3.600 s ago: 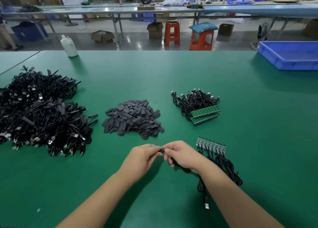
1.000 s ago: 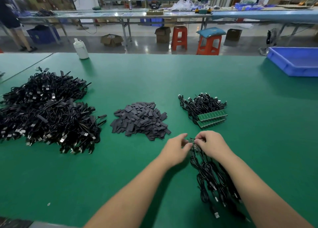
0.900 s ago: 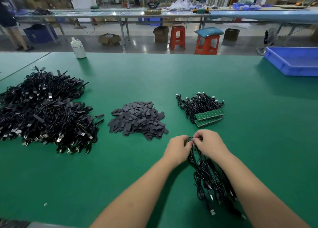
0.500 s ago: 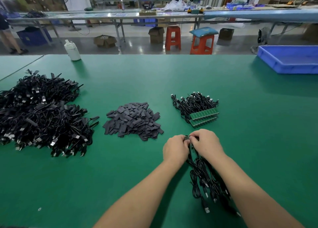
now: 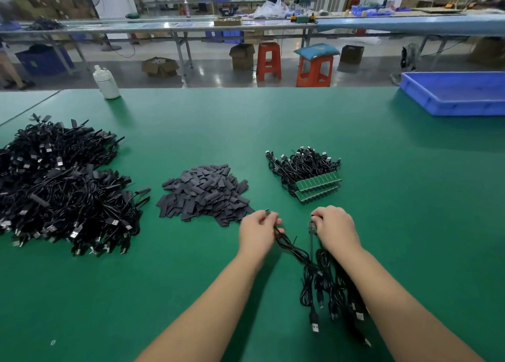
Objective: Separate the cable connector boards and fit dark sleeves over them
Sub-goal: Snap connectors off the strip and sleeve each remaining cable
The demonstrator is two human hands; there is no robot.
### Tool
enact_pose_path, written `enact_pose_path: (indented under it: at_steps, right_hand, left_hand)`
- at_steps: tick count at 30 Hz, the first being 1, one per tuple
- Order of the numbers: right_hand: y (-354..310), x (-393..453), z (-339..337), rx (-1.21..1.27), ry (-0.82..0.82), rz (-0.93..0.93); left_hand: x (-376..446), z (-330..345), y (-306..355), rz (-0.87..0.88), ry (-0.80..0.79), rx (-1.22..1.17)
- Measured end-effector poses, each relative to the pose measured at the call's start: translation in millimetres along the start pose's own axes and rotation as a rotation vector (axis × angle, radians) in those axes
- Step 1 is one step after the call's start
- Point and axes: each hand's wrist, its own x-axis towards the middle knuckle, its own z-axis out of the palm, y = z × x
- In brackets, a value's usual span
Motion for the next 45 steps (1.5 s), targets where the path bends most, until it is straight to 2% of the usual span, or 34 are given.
enact_pose_path:
  at_steps: [1, 3, 5, 7, 9, 12, 14, 16, 18, 20, 23, 25, 28, 35, 42, 45]
  right_hand:
    - [10, 2, 0, -0.006, -0.012, 0.028]
    - [27, 5, -2, -0.024, -0.048, 0.073]
    - [33, 5, -2, -0.073, -0.059, 0.069]
    - [23, 1, -3, -0.014, -0.01, 0.008]
    - [-8, -8, -6, 0.243, -0.065, -0.062]
    - [-71, -32, 1, 0.651, -0.451, -0.045]
    - [-102, -46, 14, 0.9, -0.586, 0.035]
    - [-118, -54, 24, 1.112, -0.575, 0.131]
    - [-123, -55, 30, 1.186, -0.508, 0.227]
    - [-121, -54, 35, 1.211, -0.49, 0.298]
    - [-110, -53, 37, 1.156, -0.578, 0.282]
    - [-103, -53, 38, 1.095, -0.657, 0.248]
    - [-97, -53, 40, 1.06, -0.681, 0.223]
    - [-86, -52, 42, 1.112, -0.686, 0.25]
    - [-87, -54, 39, 1.132, -0.694, 0.268]
    - [-86, -56, 37, 1.16, -0.673, 0.29]
  left_hand:
    - [1, -14, 2, -0.055, -0.065, -0.14]
    - [5, -42, 4, -0.116, -0.201, -0.268]
    - [8, -66, 6, -0.129, -0.261, -0.26]
    - [11, -80, 5, -0.134, -0.288, -0.176]
    - [11, -85, 5, -0.124, -0.321, -0.092]
    - [11, -83, 4, -0.02, -0.283, 0.031]
    - [12, -81, 3, 0.04, -0.225, 0.051]
    - [14, -81, 2, 0.053, -0.198, 0.055]
    - [17, -87, -3, 0.073, -0.161, 0.158]
    - [27, -100, -9, 0.127, -0.05, 0.358]
    - [45, -135, -18, 0.244, 0.289, 0.792]
    - [58, -158, -28, 0.228, 0.423, 0.881]
    - [72, -177, -38, 0.12, 0.417, 0.878]
    - [89, -180, -37, -0.001, 0.42, 0.808]
    - [92, -198, -33, -0.057, 0.294, 0.751]
    - [80, -195, -24, -0.004, 0.296, 0.817]
